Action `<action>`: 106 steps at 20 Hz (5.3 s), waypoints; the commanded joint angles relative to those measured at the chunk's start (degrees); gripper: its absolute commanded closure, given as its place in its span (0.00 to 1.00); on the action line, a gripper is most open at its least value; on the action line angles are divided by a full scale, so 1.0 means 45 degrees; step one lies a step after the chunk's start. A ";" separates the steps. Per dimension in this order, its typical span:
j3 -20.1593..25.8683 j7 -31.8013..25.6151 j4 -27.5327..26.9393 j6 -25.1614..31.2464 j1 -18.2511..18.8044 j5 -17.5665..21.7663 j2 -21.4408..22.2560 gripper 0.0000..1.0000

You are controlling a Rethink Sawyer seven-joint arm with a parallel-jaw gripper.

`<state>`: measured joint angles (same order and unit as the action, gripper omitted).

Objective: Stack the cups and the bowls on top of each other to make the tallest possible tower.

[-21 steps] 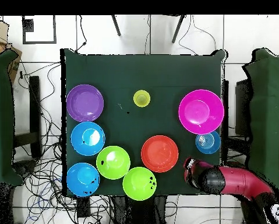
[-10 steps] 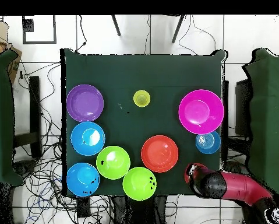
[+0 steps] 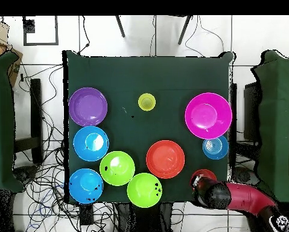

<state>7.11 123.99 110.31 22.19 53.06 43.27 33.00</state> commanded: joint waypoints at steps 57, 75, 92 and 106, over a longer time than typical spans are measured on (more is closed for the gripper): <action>0.2149 -0.3071 0.1562 0.1607 -0.0013 0.0189 0.1396 0.00; 0.3769 -0.3665 0.2034 0.2537 0.1090 0.0563 0.0982 0.00; 0.3972 -0.2896 0.1660 0.2307 0.0830 0.1226 0.0224 0.00; 0.3768 -0.2360 0.1382 0.1987 0.0676 0.1445 -0.0186 0.00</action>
<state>21.36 123.98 118.10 28.32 58.98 44.60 36.66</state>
